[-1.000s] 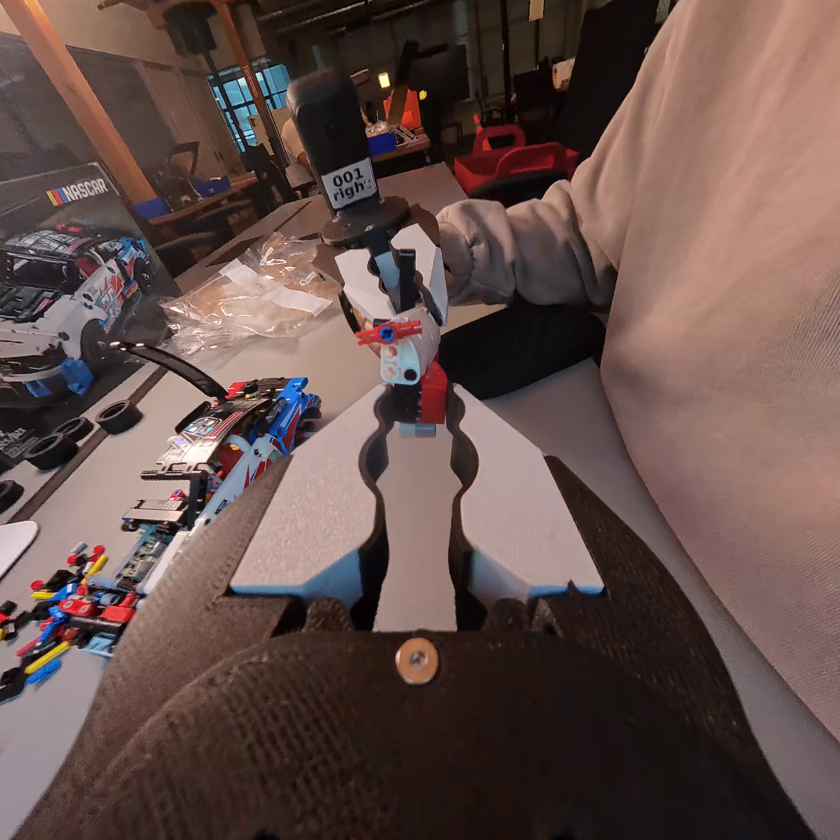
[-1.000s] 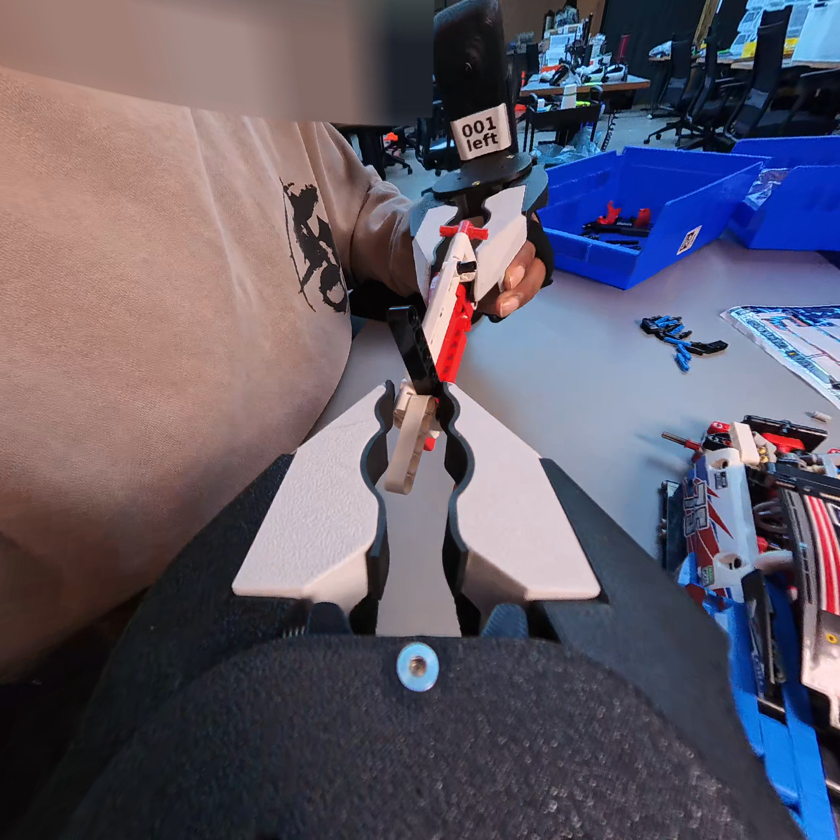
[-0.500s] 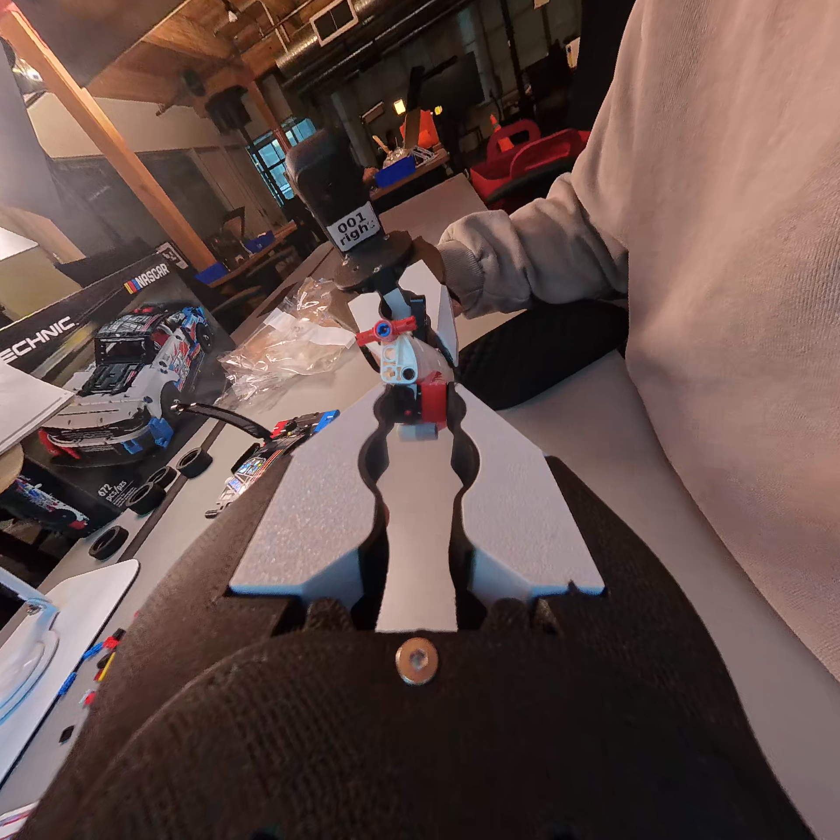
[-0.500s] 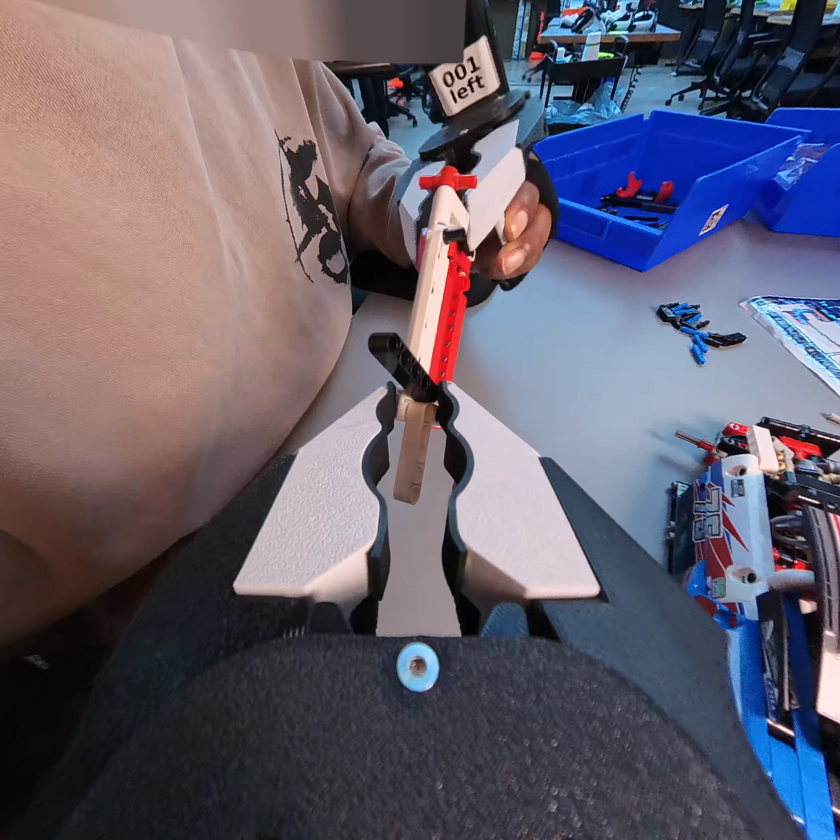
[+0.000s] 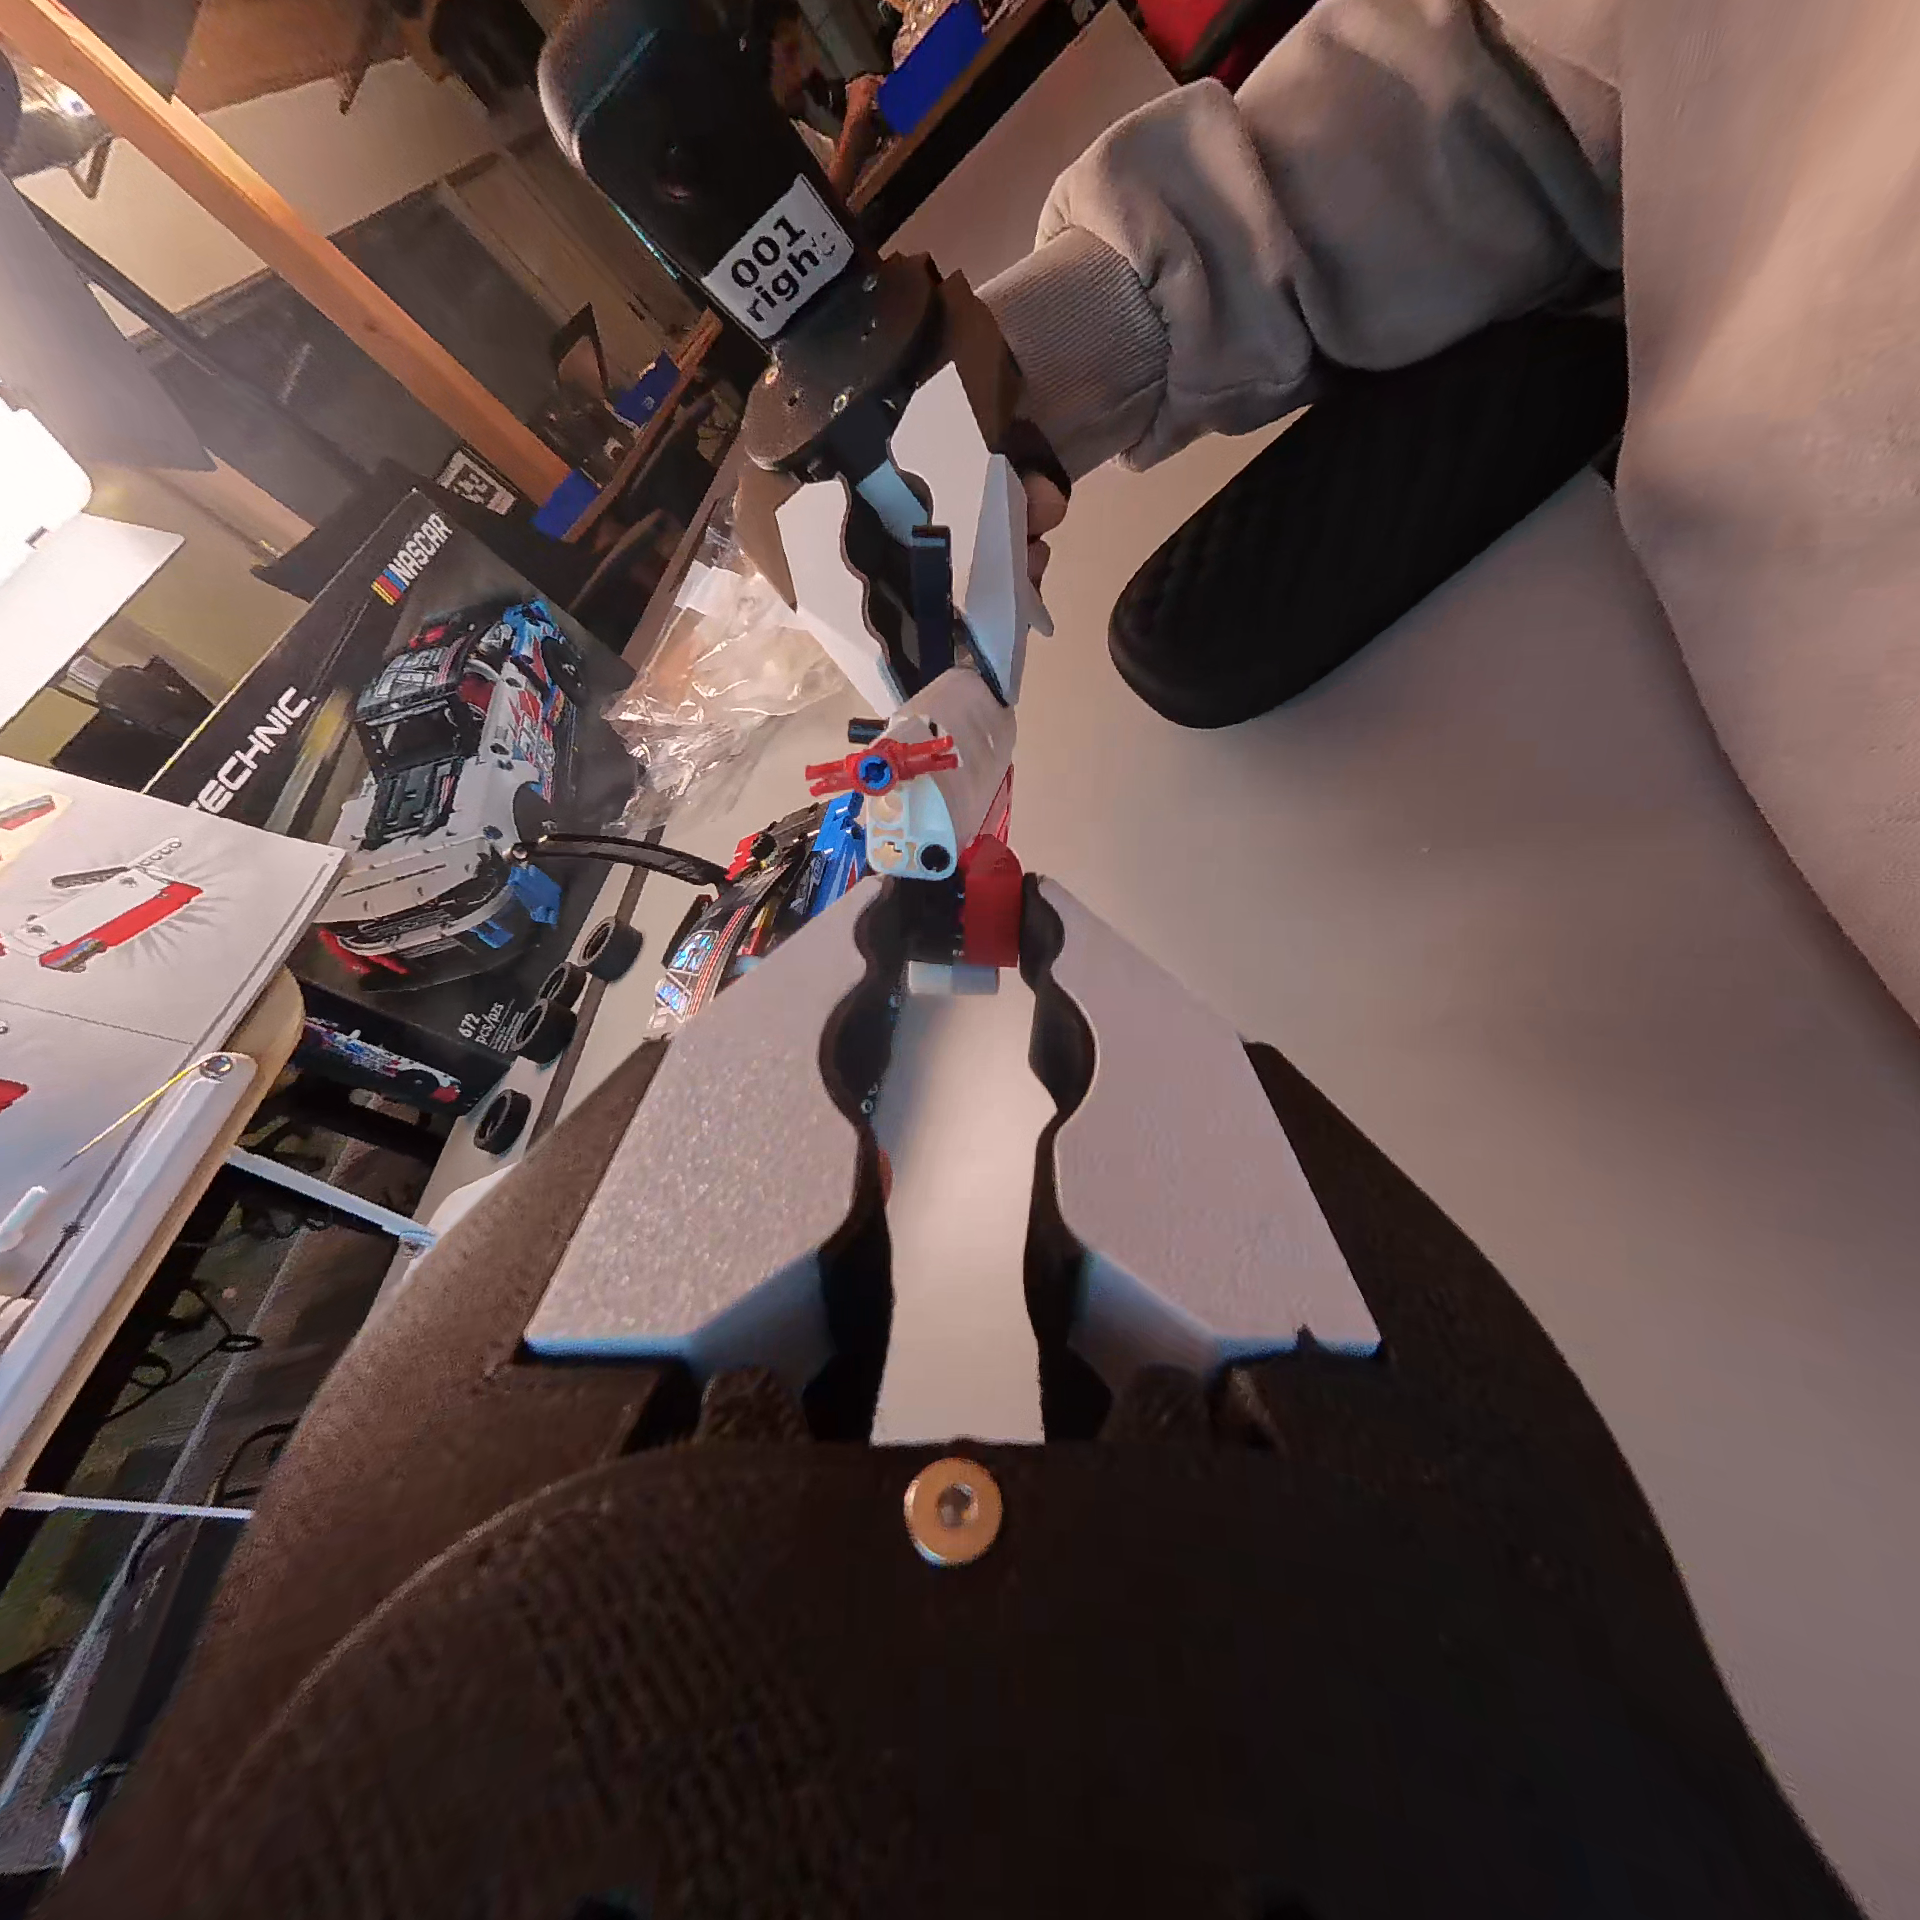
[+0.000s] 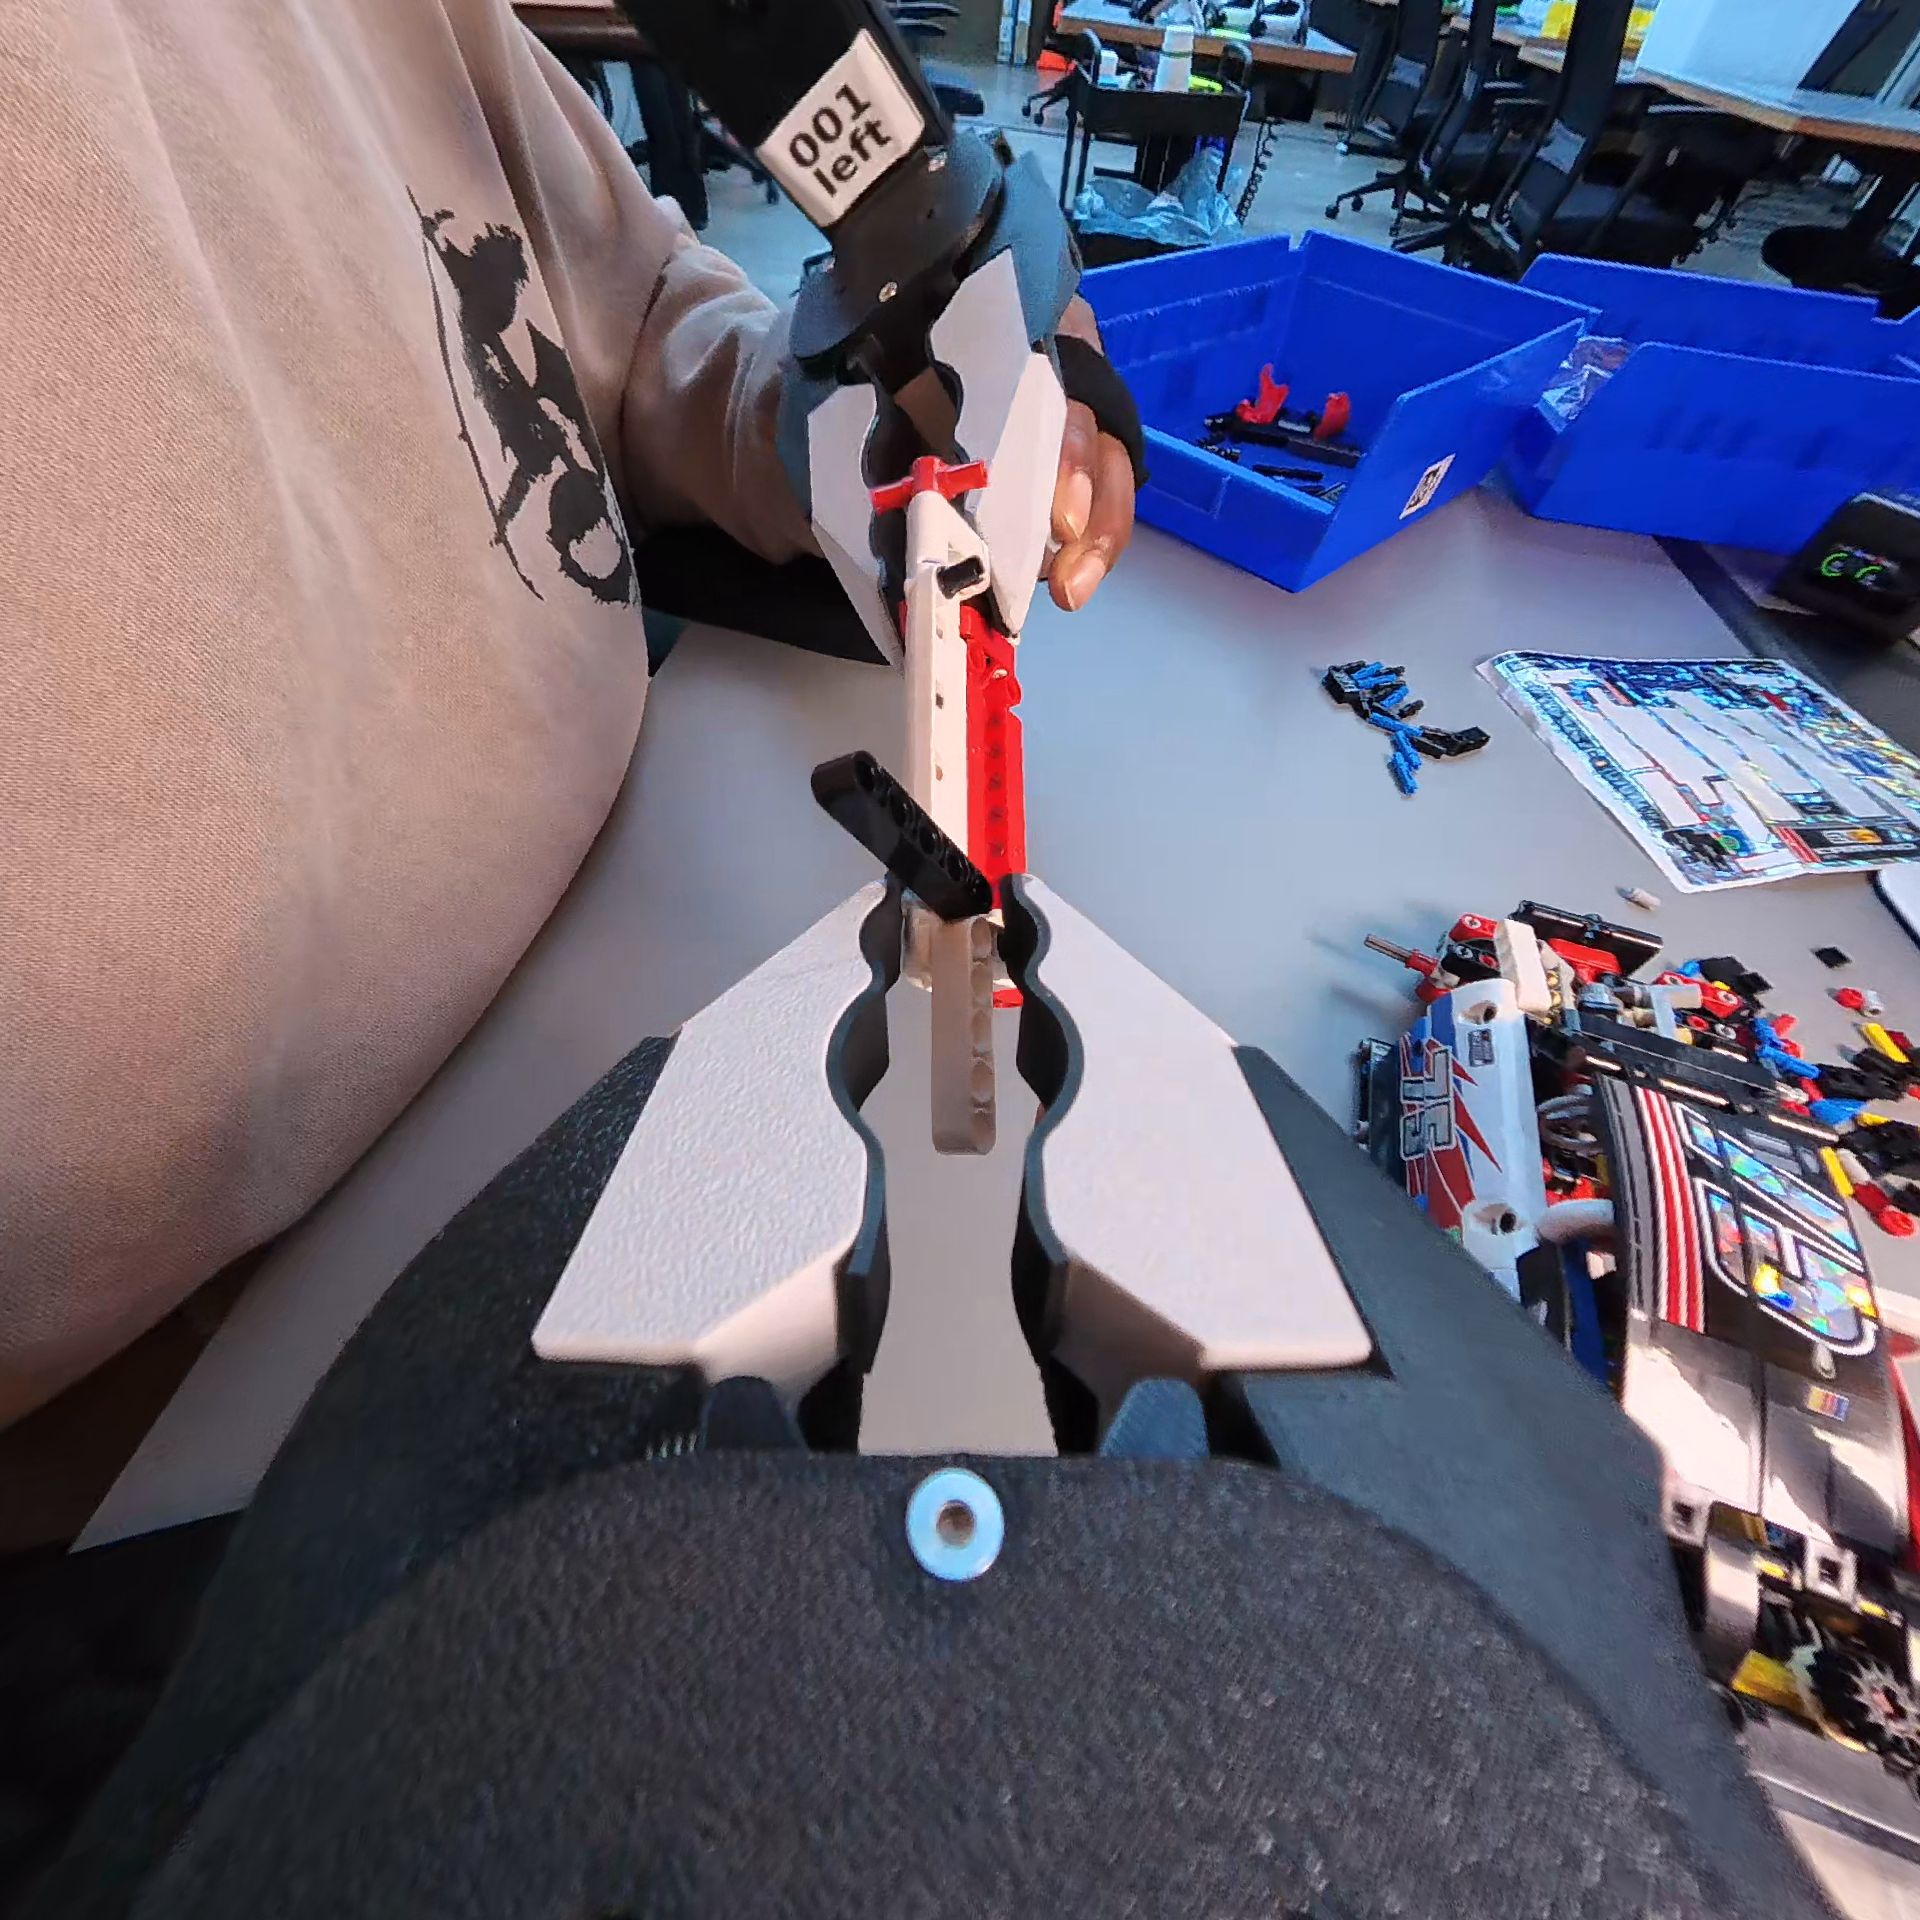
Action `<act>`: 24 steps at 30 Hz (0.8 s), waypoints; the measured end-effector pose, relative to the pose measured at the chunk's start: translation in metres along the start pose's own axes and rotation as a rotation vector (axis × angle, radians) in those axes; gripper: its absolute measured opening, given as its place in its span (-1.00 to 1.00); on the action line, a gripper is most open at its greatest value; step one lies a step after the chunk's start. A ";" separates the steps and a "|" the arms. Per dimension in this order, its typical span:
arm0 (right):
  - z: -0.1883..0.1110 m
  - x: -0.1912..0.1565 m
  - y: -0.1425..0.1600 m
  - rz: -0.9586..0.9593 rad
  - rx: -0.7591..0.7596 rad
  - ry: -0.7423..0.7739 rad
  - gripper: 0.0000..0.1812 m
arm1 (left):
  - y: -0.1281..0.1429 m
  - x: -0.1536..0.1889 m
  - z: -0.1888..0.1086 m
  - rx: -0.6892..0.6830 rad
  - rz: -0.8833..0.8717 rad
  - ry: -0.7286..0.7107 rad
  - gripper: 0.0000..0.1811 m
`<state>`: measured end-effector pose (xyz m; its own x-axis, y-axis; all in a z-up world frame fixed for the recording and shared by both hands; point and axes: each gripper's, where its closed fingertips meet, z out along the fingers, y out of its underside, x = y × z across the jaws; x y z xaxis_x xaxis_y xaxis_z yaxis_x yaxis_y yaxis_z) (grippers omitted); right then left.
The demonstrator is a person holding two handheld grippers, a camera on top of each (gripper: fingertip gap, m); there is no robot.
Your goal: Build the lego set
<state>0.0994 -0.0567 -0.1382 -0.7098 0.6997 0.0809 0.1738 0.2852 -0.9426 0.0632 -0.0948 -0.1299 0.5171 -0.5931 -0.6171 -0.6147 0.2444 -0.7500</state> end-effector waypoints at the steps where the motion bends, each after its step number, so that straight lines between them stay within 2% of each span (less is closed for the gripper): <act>1: 0.000 0.001 0.000 -0.002 -0.001 0.007 -0.81 | 0.001 0.001 0.000 -0.008 0.012 0.002 -0.78; 4: -0.002 0.004 -0.002 0.004 0.003 0.028 -0.78 | 0.005 0.003 0.002 -0.032 0.017 0.001 -0.78; 8: -0.005 0.011 -0.001 -0.041 -0.093 0.124 -0.50 | 0.017 0.000 0.005 -0.076 -0.002 -0.007 -0.78; 10: -0.006 0.015 -0.008 -0.112 -0.138 0.196 -0.46 | 0.021 -0.002 0.006 -0.081 -0.021 -0.011 -0.78; 12: 0.002 0.020 -0.011 -0.195 -0.207 0.273 -0.48 | 0.026 -0.001 0.008 -0.099 -0.027 -0.007 -0.78; 14: 0.023 0.018 -0.005 -0.271 -0.299 0.292 -0.51 | 0.028 0.001 0.011 -0.111 -0.036 0.009 -0.78; 16: 0.043 0.022 0.011 -0.327 -0.425 0.304 -0.54 | 0.027 0.003 0.013 -0.106 -0.045 0.020 -0.78; 18: 0.057 0.027 0.025 -0.358 -0.494 0.292 -0.68 | 0.025 0.004 0.014 -0.103 -0.042 0.023 -0.79; 20: 0.068 0.024 0.025 -0.338 -0.464 0.245 -0.82 | 0.025 0.005 0.014 -0.108 -0.031 0.015 -0.78; 24: 0.074 0.022 0.017 -0.309 -0.406 0.221 -0.81 | 0.024 0.002 0.012 -0.101 -0.039 -0.003 -0.78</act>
<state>0.0361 -0.0844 -0.1760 -0.6166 0.6522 0.4409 0.2609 0.6977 -0.6672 0.0565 -0.0805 -0.1522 0.5433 -0.5987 -0.5885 -0.6507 0.1427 -0.7458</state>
